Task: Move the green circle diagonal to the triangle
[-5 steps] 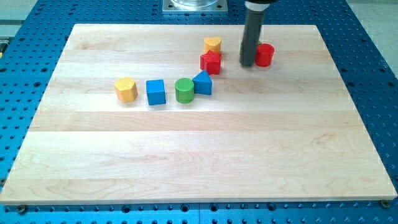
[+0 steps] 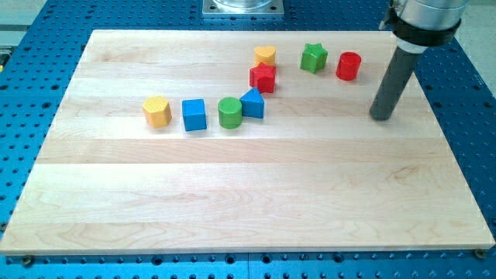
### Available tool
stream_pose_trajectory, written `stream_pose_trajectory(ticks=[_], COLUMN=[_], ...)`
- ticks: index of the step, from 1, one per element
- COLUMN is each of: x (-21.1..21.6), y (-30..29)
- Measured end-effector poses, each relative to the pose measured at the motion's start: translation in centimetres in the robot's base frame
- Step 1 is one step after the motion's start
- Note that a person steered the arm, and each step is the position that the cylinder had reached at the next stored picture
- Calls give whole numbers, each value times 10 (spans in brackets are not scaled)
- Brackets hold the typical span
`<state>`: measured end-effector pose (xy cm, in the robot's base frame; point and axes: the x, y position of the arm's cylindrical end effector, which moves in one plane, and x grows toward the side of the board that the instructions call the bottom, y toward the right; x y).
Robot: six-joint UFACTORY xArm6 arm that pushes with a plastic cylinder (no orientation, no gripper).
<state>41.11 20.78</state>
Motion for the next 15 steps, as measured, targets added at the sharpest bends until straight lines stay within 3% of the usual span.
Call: stream_pose_trajectory(ticks=[1, 4, 5, 6, 7, 8, 9, 10, 11, 14, 15], x=[4, 134, 152, 154, 119, 29, -39, -70, -68, -69, -51], y=[-23, -120, -196, -334, -442, -469, -466, -445, -407, -400, -389])
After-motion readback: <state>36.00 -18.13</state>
